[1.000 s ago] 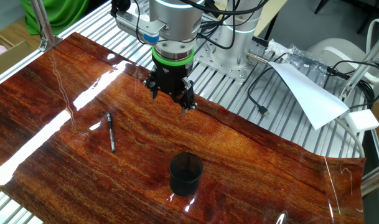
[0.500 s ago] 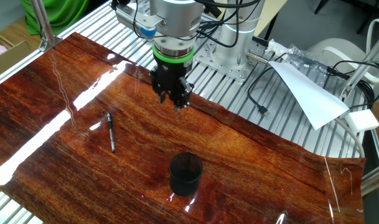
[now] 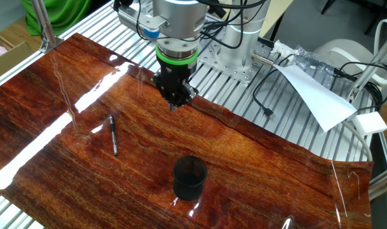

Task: Put the pen into the pen holder

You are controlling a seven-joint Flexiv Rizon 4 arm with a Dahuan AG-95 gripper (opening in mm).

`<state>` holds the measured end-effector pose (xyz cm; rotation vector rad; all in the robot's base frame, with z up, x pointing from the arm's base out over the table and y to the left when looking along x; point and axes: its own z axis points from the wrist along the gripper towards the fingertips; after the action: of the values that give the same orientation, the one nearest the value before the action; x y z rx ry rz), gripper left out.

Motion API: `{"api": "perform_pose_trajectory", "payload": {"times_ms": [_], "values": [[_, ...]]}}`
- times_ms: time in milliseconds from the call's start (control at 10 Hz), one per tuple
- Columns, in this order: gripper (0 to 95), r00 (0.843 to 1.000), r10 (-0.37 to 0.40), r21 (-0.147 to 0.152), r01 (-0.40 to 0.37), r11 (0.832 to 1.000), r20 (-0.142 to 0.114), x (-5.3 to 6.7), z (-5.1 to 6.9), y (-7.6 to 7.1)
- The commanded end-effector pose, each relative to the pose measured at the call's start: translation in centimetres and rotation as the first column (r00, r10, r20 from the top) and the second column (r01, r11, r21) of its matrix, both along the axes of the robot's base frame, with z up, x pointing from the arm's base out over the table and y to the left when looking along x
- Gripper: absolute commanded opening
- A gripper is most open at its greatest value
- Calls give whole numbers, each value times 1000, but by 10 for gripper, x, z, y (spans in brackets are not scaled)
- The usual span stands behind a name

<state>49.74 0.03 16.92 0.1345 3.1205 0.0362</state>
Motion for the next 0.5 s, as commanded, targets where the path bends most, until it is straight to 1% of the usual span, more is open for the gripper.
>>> {"api": "perform_pose_trajectory", "payload": {"times_ms": [100,200,300,500], "values": [[0,999,34,-3,-34,999,1,1,0,0],[0,999,43,-3,-43,999,2,0,0,0],[0,996,91,-8,-91,996,-12,1,0,-2],[0,990,138,-5,-138,990,-38,1,-1,-8]]}}
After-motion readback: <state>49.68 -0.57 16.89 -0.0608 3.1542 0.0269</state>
